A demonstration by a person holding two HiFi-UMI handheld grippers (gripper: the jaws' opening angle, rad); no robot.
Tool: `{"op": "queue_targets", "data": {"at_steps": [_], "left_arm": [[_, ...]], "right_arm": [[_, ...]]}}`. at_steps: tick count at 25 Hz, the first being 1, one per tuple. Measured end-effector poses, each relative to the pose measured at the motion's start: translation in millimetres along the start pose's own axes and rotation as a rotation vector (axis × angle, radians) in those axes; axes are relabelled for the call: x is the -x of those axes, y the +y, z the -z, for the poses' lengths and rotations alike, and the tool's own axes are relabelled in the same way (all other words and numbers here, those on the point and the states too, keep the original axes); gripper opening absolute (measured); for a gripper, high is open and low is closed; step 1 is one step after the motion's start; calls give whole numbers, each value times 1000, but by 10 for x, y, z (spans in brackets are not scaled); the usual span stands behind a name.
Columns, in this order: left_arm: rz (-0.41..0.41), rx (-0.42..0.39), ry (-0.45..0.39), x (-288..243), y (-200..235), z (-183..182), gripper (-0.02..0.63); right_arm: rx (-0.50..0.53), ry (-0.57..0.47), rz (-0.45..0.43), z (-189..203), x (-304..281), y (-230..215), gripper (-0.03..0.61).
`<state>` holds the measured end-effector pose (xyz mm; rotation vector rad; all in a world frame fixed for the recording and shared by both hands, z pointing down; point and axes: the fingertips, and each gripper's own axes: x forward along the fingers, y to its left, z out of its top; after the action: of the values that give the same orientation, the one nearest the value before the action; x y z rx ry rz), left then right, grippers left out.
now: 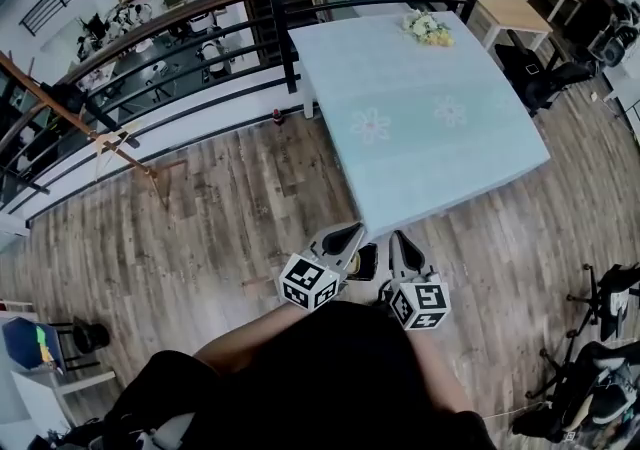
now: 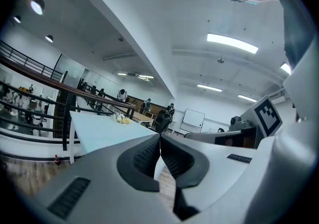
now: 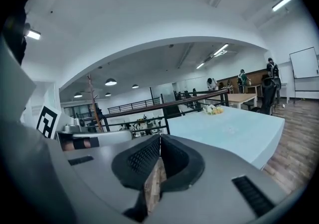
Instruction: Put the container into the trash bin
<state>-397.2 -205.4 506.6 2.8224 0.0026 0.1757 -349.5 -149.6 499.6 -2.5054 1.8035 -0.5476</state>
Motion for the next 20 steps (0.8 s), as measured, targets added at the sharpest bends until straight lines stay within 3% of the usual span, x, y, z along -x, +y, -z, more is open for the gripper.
{"op": "queue_targets", "data": {"at_steps": [10, 15, 20], "left_arm": [[-50, -49, 6, 277, 169, 41, 14], [-76, 22, -7, 443, 330, 77, 14], [-94, 26, -8, 566, 396, 76, 14]], "right_arm": [[59, -3, -95, -38, -215, 390, 34], [82, -8, -117, -34, -303, 540, 34], [94, -9, -144, -29, -342, 694, 34]]}}
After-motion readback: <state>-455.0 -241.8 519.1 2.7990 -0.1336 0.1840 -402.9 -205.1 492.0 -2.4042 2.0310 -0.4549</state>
